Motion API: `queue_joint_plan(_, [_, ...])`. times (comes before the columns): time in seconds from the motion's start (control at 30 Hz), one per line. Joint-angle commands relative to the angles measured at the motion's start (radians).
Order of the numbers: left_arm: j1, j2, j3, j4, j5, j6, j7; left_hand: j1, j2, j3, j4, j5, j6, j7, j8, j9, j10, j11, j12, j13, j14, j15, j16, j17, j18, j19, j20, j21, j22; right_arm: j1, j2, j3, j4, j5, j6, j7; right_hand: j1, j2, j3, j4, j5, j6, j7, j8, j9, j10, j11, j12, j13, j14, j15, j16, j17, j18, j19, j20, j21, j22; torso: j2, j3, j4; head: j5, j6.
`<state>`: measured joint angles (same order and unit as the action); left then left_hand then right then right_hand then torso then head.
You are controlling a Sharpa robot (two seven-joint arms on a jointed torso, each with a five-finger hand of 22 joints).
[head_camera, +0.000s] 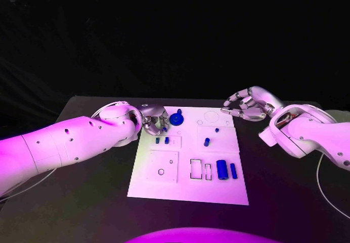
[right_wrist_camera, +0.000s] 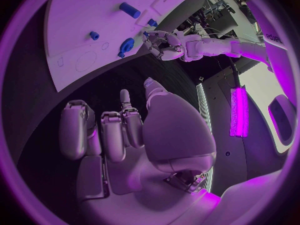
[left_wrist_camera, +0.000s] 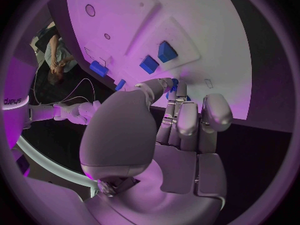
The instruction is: Assemble the parts on the task board
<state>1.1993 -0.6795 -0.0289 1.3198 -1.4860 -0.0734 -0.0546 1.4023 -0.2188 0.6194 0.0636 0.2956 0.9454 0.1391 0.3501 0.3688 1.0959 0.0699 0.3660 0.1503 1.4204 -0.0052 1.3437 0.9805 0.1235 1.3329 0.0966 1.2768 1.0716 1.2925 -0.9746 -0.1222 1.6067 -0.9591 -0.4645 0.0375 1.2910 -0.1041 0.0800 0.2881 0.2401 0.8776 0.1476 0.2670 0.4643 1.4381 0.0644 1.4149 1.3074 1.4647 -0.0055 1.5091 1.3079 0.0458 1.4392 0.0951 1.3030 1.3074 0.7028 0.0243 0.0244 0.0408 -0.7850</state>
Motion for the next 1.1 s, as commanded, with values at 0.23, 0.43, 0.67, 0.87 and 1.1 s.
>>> queue_joint_plan(0.23, [-0.001,0.004,-0.003,-0.002,0.003,0.035,-0.005,-0.012,-0.001,-0.007,0.002,-0.010,0.008,-0.001,-0.005,0.000,0.008,0.001,-0.007,-0.002,0.001,0.000,0.001,-0.004,-0.017,-0.008,0.000,-0.003,-0.004,-0.001,0.000,0.000,0.001,-0.004,0.001,0.007,-0.001,0.011,-0.004,0.001,0.004,-0.001,-0.003,0.004,0.001,-0.003,-0.002,-0.001,0.109,0.066,-0.005,-0.004,0.084,0.020,-0.007,-0.001,-0.006,0.057,0.000,0.0000,0.0009,-0.001,0.000])
queue_joint_plan(0.43, [-0.002,0.006,-0.003,-0.004,0.004,0.028,-0.007,-0.022,-0.007,-0.007,0.004,-0.012,-0.022,0.007,-0.034,-0.008,-0.001,0.008,-0.034,-0.007,-0.003,0.005,0.000,-0.012,-0.016,-0.014,0.003,-0.009,-0.012,-0.001,0.000,0.000,0.000,-0.004,0.001,0.007,-0.001,0.011,-0.004,0.001,0.004,-0.001,-0.003,0.004,0.001,-0.003,-0.002,-0.001,0.109,0.066,-0.005,-0.004,0.084,0.020,-0.007,-0.001,-0.006,0.057,0.000,-0.0002,0.0001,0.000,0.000])
queue_joint_plan(0.67, [-0.002,0.005,-0.003,-0.004,0.009,0.023,-0.016,-0.044,-0.028,-0.003,0.013,-0.011,-0.074,0.027,-0.085,-0.029,-0.032,0.029,-0.085,-0.022,-0.016,0.023,-0.005,-0.039,-0.010,-0.032,0.014,-0.029,-0.042,-0.001,0.000,0.000,-0.001,-0.004,0.000,0.007,-0.001,0.012,-0.005,0.000,0.005,-0.002,-0.003,0.004,0.001,-0.004,-0.002,-0.003,0.107,0.066,-0.006,-0.004,0.084,0.021,-0.007,-0.001,-0.009,0.055,-0.001,0.0002,-0.0007,0.001,0.000])
queue_joint_plan(0.87, [-0.002,0.002,-0.003,-0.003,0.011,0.012,-0.020,-0.052,-0.039,-0.004,0.017,-0.011,-0.098,0.035,-0.109,-0.040,-0.048,0.037,-0.106,-0.027,-0.024,0.030,-0.009,-0.056,-0.006,-0.042,0.019,-0.041,-0.058,-0.001,0.000,0.000,-0.002,-0.005,0.001,0.006,-0.001,0.012,-0.006,0.000,0.004,-0.002,-0.003,0.004,0.001,-0.006,-0.002,-0.006,0.104,0.065,-0.006,-0.005,0.081,0.021,-0.008,-0.001,-0.011,0.054,0.000,-0.0003,0.0006,-0.001,0.001])
queue_joint_plan(1.1, [-0.002,-0.005,-0.003,0.001,0.012,-0.002,-0.023,-0.057,-0.046,-0.010,0.021,-0.010,-0.129,0.041,-0.133,-0.052,-0.065,0.041,-0.120,-0.030,-0.034,0.033,-0.014,-0.076,-0.002,-0.054,0.021,-0.055,-0.079,-0.001,-0.001,0.000,-0.004,-0.007,0.005,-0.002,0.005,0.010,-0.009,-0.001,0.004,-0.010,-0.002,0.002,0.000,-0.074,-0.001,-0.087,0.028,0.057,-0.005,-0.019,0.051,0.028,-0.023,-0.001,-0.043,0.031,-0.001,-0.0006,-0.0004,-0.001,0.002])
